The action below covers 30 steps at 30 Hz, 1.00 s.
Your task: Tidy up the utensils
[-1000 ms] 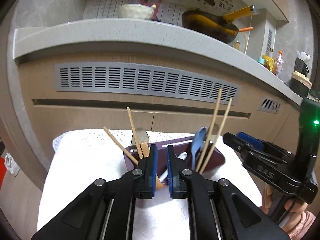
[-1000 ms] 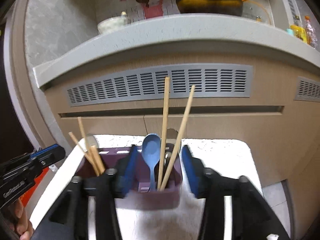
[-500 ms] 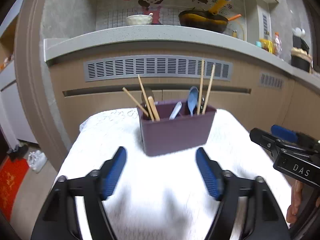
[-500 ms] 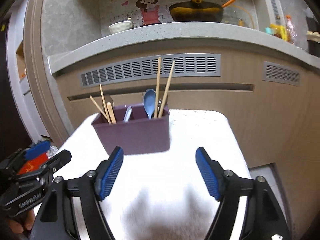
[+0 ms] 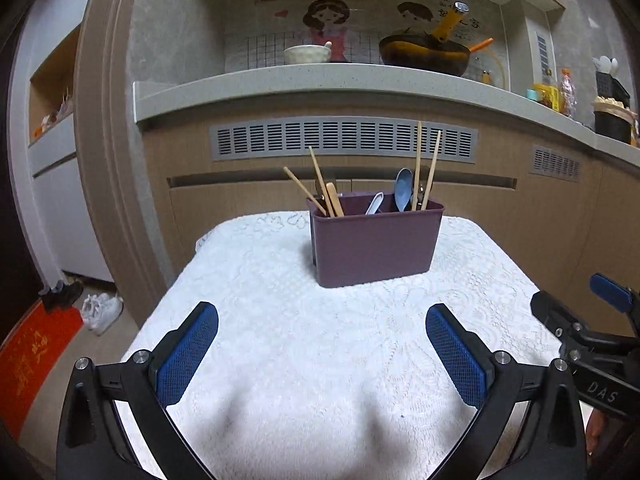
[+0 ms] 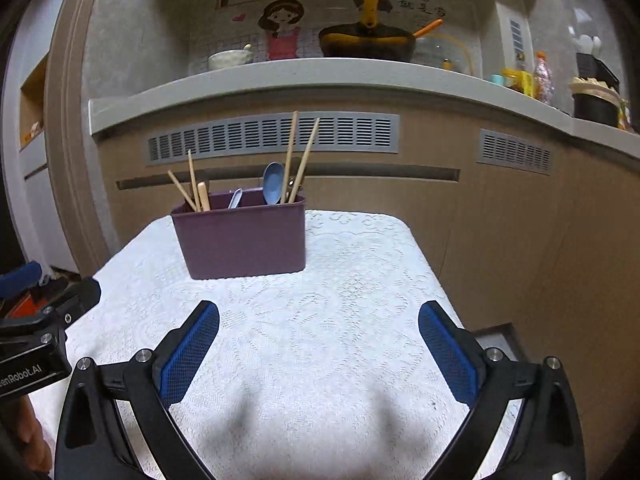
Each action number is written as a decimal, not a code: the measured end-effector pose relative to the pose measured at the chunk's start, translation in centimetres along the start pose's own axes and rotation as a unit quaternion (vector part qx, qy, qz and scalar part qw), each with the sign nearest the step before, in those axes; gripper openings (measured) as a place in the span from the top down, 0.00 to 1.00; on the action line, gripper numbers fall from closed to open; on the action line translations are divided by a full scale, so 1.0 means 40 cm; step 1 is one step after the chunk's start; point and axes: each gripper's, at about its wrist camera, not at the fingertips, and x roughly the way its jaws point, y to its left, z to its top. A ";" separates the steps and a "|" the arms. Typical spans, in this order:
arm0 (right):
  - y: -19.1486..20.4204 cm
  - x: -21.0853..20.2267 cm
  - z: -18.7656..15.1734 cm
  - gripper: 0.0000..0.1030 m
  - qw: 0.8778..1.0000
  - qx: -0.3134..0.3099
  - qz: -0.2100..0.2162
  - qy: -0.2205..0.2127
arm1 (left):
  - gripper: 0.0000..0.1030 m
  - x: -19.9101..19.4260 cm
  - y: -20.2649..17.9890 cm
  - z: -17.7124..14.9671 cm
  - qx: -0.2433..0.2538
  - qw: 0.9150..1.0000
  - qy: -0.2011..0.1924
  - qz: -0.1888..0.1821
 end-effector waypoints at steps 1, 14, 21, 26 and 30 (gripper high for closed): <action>-0.005 -0.004 0.001 0.03 1.000 0.004 0.002 -0.001 | 0.00 -0.002 0.000 -0.001 0.000 1.000 0.000 0.001; -0.016 -0.015 0.008 0.03 1.000 0.001 0.004 -0.009 | 0.00 -0.002 -0.005 -0.003 0.004 1.000 0.003 0.008; -0.015 -0.014 0.011 0.03 1.000 -0.001 0.004 -0.008 | 0.00 -0.002 -0.005 -0.002 0.002 1.000 0.005 0.008; -0.013 -0.015 0.012 0.03 1.000 -0.002 0.005 -0.007 | 0.00 -0.002 -0.007 -0.001 0.003 1.000 0.005 0.007; -0.013 -0.015 0.012 0.03 1.000 -0.001 0.004 -0.007 | 0.00 -0.002 -0.008 -0.001 0.002 1.000 0.006 0.006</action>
